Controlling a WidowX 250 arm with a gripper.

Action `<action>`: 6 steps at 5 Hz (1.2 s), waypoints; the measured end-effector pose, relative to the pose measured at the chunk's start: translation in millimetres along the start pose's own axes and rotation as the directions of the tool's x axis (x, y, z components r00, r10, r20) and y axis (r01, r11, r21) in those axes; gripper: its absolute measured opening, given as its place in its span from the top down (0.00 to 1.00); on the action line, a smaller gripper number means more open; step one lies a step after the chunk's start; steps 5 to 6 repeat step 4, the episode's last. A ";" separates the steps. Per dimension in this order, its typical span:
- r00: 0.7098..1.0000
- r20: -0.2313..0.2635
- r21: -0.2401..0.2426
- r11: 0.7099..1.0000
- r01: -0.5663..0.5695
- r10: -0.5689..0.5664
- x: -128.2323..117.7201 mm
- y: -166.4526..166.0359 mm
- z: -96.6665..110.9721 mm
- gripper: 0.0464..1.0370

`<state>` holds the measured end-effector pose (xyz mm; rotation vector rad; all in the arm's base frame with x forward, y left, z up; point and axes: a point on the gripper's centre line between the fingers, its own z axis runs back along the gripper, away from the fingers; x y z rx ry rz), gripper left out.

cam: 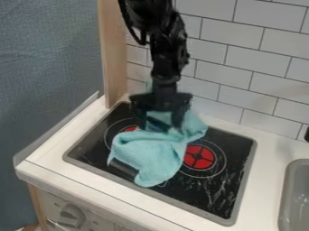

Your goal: Move the cloth to the center of the washing machine

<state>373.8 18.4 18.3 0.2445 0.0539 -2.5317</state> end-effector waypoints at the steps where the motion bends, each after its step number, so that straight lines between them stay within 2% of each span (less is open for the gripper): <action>1: 0.999 -0.034 0.028 0.999 -0.017 0.018 -4.0 0.6 26.2 0.04; 2: 0.993 -0.109 0.063 0.998 -0.026 0.032 -6.1 -5.0 64.3 0.04; 3: 0.985 -0.164 0.083 0.996 -0.040 0.053 0.7 -15.3 90.9 0.04; 6: 0.983 -0.176 0.090 0.995 -0.042 0.057 -0.4 -15.0 94.7 0.04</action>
